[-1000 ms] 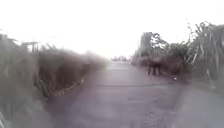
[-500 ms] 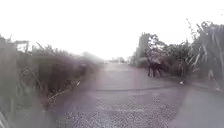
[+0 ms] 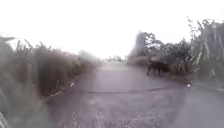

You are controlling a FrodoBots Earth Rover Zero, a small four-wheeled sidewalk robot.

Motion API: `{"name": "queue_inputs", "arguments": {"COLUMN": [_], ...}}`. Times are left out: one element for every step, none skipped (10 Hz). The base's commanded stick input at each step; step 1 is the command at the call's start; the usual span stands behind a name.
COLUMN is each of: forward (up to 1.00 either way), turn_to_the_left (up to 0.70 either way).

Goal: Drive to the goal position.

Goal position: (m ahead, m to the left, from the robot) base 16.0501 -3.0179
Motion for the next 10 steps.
{"name": "queue_inputs", "arguments": {"forward": [0.45, 0.45, 0.45, 0.70, 0.70, 0.70, 0.70, 0.70, 0.70, 0.70], "turn_to_the_left": [-0.27, -0.27, -0.27, -0.05, -0.10, -0.14, -0.14, -0.14, -0.14, -0.14]}}
